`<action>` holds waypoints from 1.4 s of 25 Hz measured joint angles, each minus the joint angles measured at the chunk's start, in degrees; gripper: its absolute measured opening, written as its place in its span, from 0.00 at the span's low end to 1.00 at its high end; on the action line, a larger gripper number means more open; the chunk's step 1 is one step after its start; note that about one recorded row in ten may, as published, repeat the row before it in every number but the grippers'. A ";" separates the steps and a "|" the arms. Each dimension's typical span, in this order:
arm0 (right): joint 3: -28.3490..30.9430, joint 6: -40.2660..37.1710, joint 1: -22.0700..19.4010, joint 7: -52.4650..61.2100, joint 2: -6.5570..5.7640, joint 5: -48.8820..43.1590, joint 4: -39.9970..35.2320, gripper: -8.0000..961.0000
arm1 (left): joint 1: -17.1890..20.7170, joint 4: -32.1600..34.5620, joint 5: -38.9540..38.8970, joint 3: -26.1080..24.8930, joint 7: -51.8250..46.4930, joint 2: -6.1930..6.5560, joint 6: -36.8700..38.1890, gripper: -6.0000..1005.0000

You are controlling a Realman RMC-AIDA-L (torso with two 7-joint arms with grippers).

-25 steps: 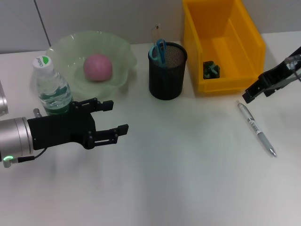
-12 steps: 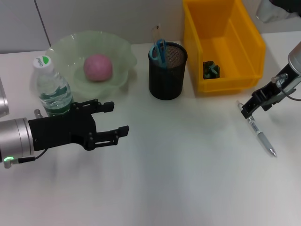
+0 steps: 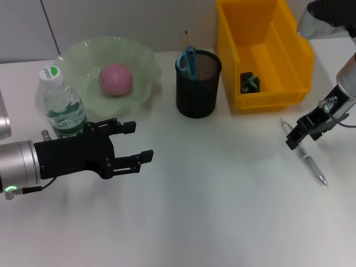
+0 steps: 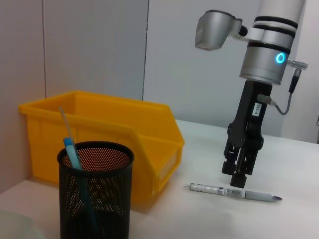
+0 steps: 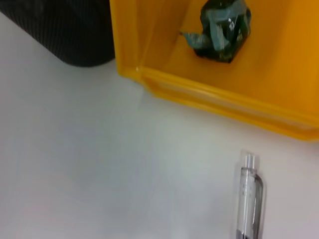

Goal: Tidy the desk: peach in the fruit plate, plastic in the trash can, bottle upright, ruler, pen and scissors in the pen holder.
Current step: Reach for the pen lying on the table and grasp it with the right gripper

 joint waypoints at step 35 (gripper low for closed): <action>-1.64 5.12 1.53 2.63 0.42 -0.73 5.93 0.58 | -0.09 0.00 -0.34 -0.40 0.35 0.09 0.08 0.72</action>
